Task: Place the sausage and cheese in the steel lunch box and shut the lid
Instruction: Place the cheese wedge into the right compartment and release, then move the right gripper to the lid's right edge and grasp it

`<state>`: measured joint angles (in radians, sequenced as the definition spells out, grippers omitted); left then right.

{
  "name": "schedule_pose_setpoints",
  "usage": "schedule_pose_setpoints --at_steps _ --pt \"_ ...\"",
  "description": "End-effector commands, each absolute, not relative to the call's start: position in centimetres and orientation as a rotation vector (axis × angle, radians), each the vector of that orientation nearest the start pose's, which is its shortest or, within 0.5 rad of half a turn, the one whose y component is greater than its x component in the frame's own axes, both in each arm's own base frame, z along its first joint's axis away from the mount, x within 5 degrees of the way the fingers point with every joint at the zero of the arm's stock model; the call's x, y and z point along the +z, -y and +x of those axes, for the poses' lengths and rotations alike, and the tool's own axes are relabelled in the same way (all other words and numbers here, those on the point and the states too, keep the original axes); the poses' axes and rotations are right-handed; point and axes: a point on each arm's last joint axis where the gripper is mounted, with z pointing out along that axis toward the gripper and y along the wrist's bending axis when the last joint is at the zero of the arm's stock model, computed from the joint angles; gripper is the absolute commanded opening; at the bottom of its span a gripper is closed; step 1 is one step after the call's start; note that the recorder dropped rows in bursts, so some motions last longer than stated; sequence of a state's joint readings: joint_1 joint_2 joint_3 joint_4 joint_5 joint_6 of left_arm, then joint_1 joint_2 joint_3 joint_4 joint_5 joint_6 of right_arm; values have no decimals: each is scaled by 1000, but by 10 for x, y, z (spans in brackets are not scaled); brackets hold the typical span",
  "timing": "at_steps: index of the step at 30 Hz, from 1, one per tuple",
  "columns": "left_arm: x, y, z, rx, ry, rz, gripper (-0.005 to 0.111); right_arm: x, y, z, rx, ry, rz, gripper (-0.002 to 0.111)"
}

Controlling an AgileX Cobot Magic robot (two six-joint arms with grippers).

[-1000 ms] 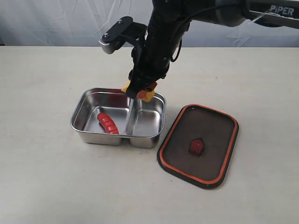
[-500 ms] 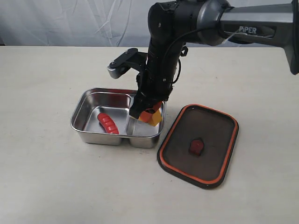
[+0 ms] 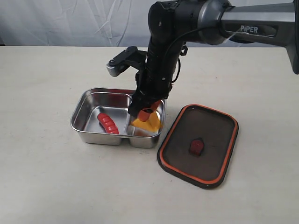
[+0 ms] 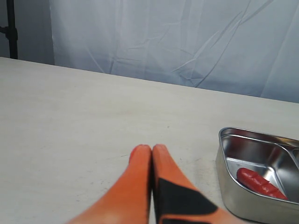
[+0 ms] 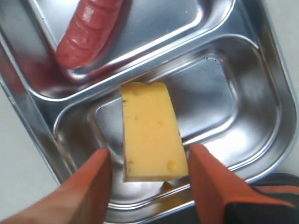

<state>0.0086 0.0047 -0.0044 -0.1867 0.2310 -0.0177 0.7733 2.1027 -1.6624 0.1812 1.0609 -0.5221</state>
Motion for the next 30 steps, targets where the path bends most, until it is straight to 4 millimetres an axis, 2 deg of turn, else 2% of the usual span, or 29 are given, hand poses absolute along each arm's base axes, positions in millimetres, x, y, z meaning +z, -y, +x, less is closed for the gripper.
schedule_pose_setpoints --at_steps 1,7,12,15,20,25,30 --pt "193 3 56 -182 -1704 -148 0 210 -307 304 203 -2389 -1692 56" --pt "193 3 56 -182 -1704 -148 0 226 -297 307 67 -2421 -1592 57" --pt "193 3 56 -182 -1704 -148 0 248 -282 305 -42 -2557 -1322 57" --pt "193 4 56 -182 -1706 -148 0 262 -272 303 -112 -2598 -1219 57" --pt "193 4 56 -182 -1706 -148 0 273 -250 311 0 -2720 -1018 57" --pt "193 4 56 -182 -1706 -148 0 261 -212 324 75 -2862 -827 57" --pt "193 4 56 -182 -1706 -148 0 227 -165 321 49 -2966 -599 57"
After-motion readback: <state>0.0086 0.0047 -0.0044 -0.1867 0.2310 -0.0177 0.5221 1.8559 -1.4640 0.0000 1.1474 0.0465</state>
